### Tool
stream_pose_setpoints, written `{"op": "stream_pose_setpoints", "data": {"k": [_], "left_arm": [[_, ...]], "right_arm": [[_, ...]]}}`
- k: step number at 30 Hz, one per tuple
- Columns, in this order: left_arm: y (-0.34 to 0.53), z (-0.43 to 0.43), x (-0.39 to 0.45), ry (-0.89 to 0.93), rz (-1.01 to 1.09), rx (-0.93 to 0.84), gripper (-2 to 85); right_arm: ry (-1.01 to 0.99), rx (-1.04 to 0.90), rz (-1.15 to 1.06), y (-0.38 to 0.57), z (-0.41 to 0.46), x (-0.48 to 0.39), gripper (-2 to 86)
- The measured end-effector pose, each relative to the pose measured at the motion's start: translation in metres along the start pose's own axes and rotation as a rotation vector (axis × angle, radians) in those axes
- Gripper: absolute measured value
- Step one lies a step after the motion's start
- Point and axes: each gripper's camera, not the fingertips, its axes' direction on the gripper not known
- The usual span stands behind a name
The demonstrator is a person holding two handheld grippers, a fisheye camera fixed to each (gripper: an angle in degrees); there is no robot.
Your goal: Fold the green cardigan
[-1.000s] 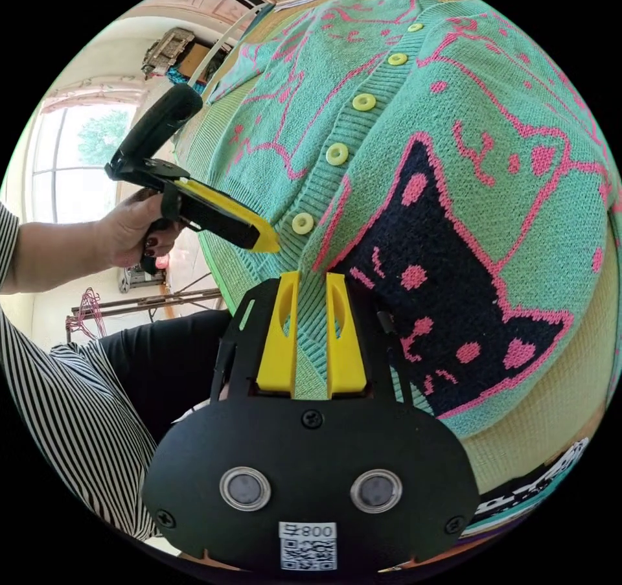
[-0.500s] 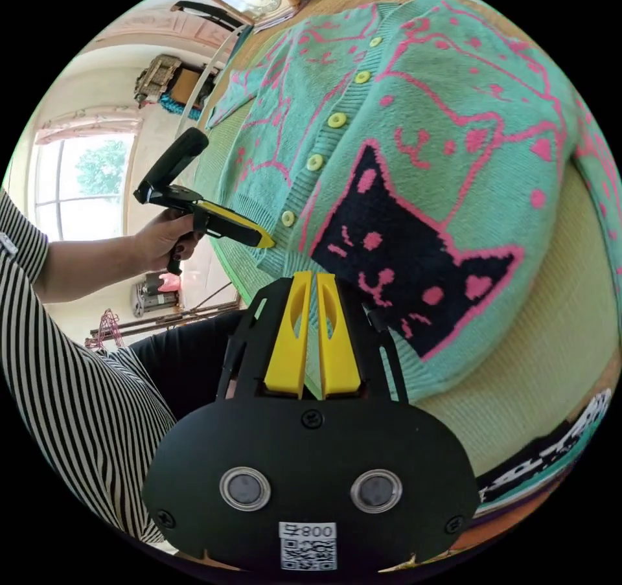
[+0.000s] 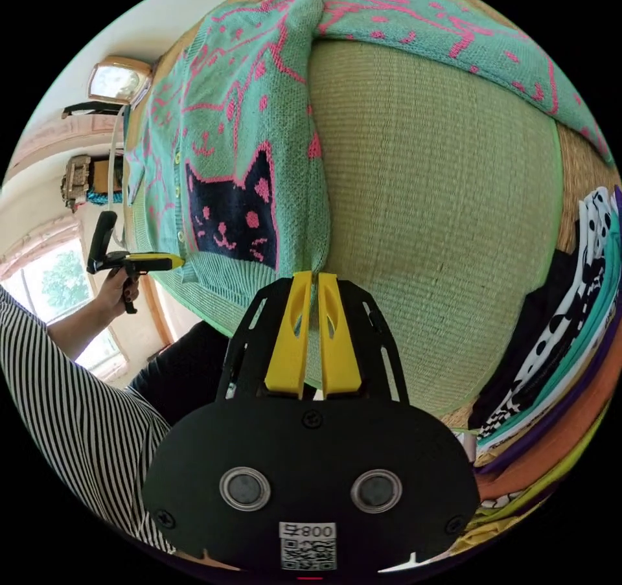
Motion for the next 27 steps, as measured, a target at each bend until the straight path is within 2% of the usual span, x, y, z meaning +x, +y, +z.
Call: {"op": "stream_pose_setpoints", "data": {"k": [4,6,13,17,19,20,25,27], "left_arm": [[-0.001,0.005,-0.002,-0.001,-0.012,-0.009,0.5],[0.001,0.004,0.002,-0.029,0.013,-0.014,0.5],[0.004,0.002,0.004,-0.036,0.014,-0.022,0.5],[0.008,-0.001,0.005,-0.033,0.008,-0.019,0.5],[0.011,-0.003,0.005,-0.028,0.003,-0.017,0.5],[0.012,-0.004,0.005,-0.03,0.005,-0.016,0.6],[0.018,-0.009,0.01,-0.051,0.024,-0.019,0.7],[0.022,-0.012,0.012,-0.056,0.027,-0.015,0.7]], "right_arm": [[-0.075,0.006,0.067,0.001,-0.014,0.014,1.7],[-0.011,0.063,0.096,-0.005,-0.033,0.013,1.4],[0.321,0.294,-0.19,-0.104,-0.109,-0.04,6.2],[0.601,0.255,-0.37,-0.154,-0.101,-0.078,6.8],[0.683,0.187,-0.425,-0.163,-0.088,-0.084,6.4],[0.709,0.212,-0.467,-0.159,-0.092,-0.087,6.1],[0.707,0.264,-0.383,-0.17,-0.147,-0.065,3.6],[0.632,0.244,-0.372,-0.182,-0.169,-0.054,3.5]]}}
